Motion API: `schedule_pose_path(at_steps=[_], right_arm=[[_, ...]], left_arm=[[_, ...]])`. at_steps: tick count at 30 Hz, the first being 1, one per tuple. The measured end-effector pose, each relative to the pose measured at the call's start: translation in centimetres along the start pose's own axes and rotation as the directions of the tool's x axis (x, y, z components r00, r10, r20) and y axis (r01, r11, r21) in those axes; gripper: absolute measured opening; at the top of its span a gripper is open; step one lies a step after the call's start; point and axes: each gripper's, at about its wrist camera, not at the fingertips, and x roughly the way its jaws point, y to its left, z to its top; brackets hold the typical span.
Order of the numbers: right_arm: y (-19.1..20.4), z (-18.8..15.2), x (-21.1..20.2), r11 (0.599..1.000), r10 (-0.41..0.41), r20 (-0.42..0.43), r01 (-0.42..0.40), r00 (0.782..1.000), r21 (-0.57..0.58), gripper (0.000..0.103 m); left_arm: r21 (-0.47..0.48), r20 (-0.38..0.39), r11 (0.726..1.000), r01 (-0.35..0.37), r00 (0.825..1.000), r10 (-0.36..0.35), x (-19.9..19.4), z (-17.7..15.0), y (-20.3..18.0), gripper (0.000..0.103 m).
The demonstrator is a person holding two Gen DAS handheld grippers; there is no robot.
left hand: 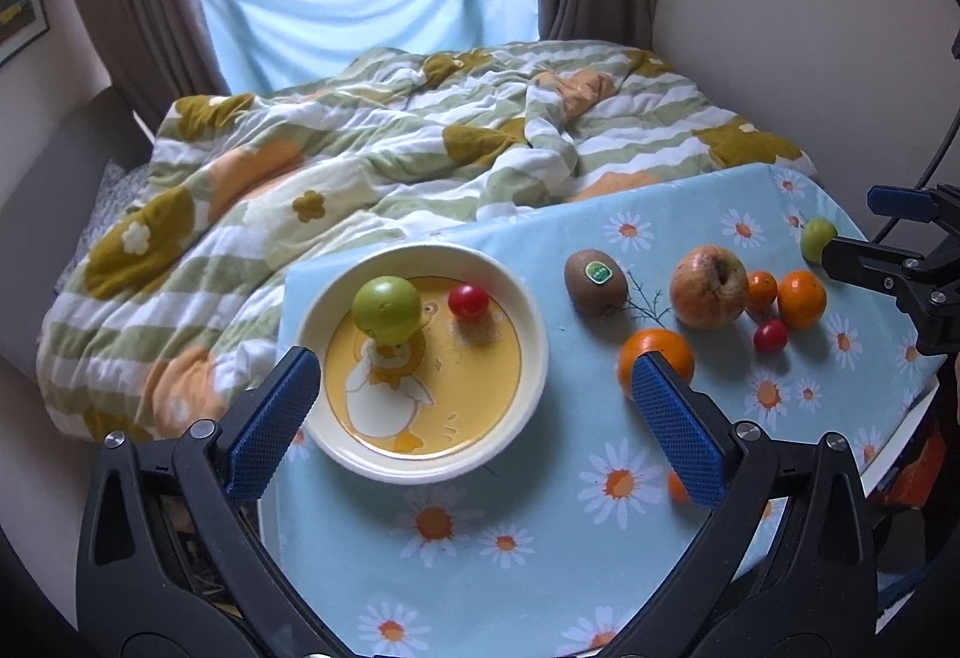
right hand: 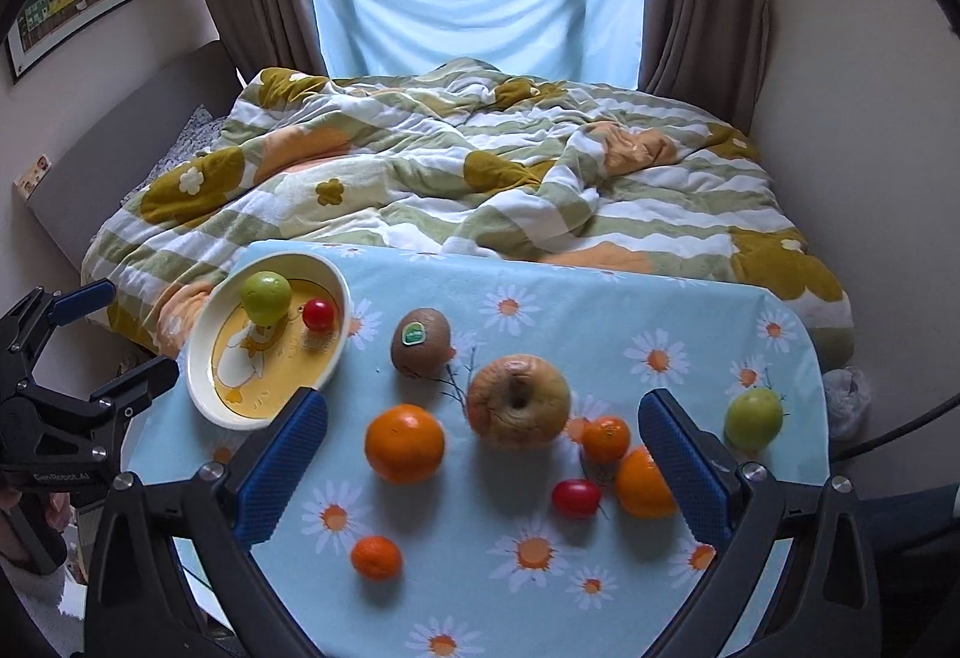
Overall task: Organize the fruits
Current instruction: 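Grasp a small mandarin with the left tool while the right tool grasps a large orange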
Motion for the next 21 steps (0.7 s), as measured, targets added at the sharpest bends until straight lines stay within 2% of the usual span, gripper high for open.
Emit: schedule_pose_path(at_steps=[9, 17, 21], right_arm=[[-5.7, -3.9, -0.3, 0.997, 0.038, -0.028, -0.04, 0.999, -0.063, 0.103], [-9.2, -6.6, 2.2, 0.989, 0.072, -0.078, -0.082, 0.994, -0.124, 0.103], [-10.6, -7.2, 3.9, 0.984, 0.081, -0.092, -0.095, 0.992, -0.154, 0.103]], left_arm=[[-0.092, -0.07, 0.996, -0.011, 0.998, 0.005, 1.0, -3.4, -6.6, 0.103], [-0.178, -0.128, 0.983, -0.032, 0.992, 0.009, 3.1, -7.1, -10.2, 0.103], [-0.191, -0.161, 0.98, -0.049, 0.987, 0.018, 4.7, -8.5, -11.5, 0.101]])
